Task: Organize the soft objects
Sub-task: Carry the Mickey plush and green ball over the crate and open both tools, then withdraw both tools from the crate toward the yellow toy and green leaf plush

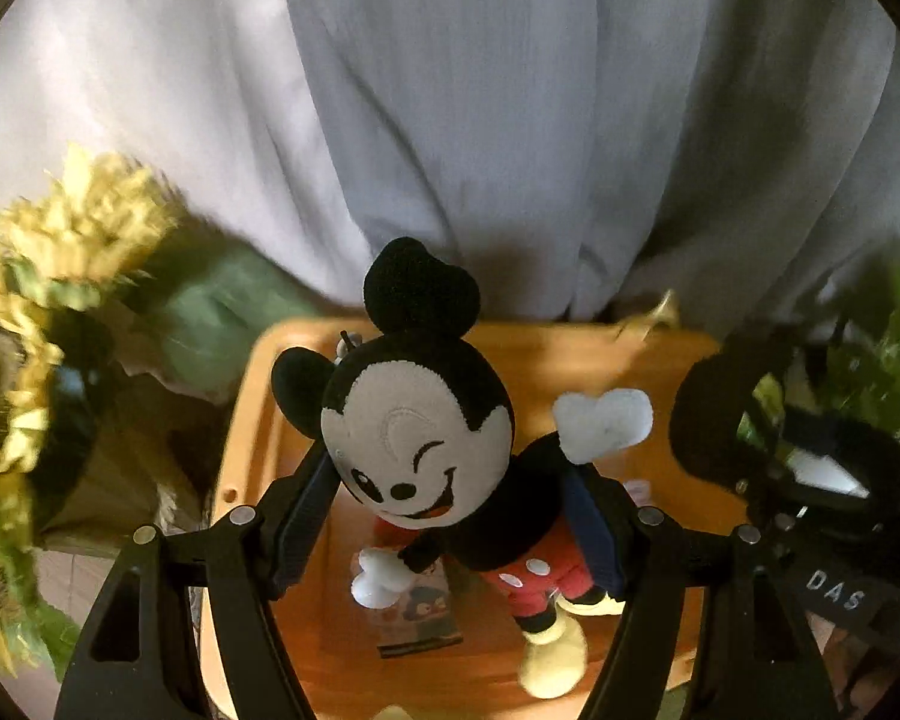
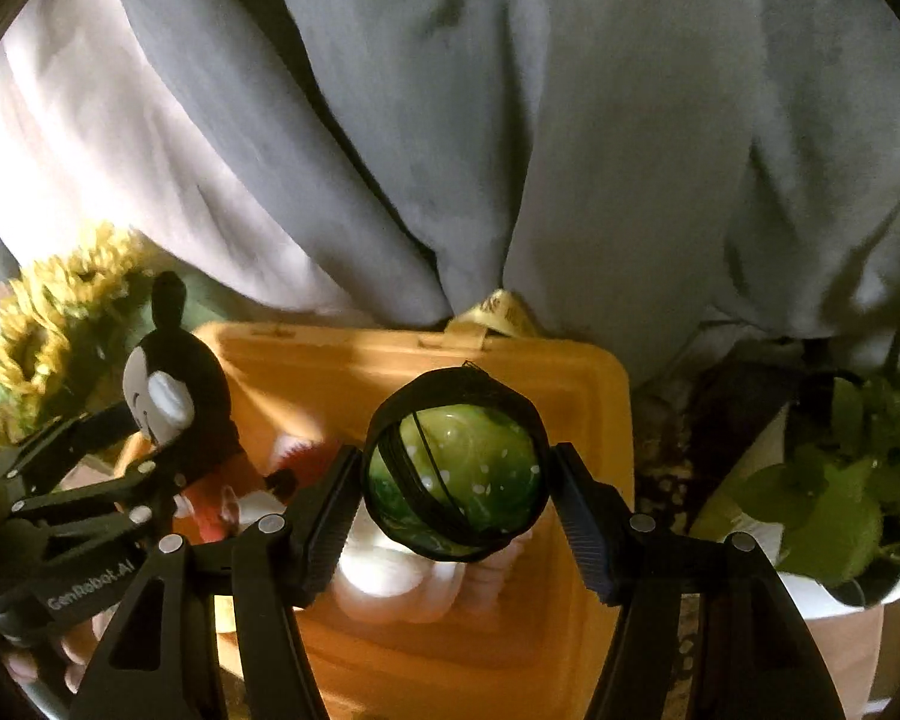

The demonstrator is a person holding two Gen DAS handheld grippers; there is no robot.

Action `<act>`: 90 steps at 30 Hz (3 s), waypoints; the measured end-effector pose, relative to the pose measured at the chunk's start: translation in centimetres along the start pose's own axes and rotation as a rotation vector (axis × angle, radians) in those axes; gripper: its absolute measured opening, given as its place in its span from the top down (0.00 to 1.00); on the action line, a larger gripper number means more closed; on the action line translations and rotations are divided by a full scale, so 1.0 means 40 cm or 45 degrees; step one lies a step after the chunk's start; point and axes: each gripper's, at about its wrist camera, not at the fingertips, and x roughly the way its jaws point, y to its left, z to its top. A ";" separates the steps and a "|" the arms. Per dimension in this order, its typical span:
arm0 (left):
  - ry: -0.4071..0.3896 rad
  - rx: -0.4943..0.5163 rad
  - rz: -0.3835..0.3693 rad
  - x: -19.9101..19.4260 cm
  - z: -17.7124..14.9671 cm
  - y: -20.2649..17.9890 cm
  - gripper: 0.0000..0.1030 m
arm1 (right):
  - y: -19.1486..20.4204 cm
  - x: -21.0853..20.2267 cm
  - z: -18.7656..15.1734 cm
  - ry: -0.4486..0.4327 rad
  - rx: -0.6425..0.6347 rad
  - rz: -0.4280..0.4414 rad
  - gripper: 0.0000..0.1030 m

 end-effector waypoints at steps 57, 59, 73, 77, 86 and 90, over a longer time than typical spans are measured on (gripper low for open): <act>-0.241 0.079 0.191 -0.360 -0.202 -0.056 0.01 | 0.014 -0.350 -0.130 -0.324 0.044 -0.211 0.20; -0.229 0.060 0.180 -0.363 -0.222 -0.055 0.01 | 0.014 -0.356 -0.146 -0.318 0.050 -0.205 0.20; -0.205 -0.073 0.230 -0.381 -0.367 -0.034 0.01 | 0.024 -0.382 -0.257 -0.371 0.094 -0.223 0.13; -0.169 -0.102 0.243 -0.372 -0.415 -0.030 0.01 | 0.028 -0.377 -0.299 -0.367 0.092 -0.237 0.13; -0.098 -0.078 0.300 -0.321 -0.505 -0.033 0.01 | 0.018 -0.314 -0.391 -0.248 0.097 -0.224 0.13; -0.036 -0.087 0.289 -0.290 -0.537 -0.032 0.01 | 0.008 -0.272 -0.425 -0.170 0.105 -0.201 0.13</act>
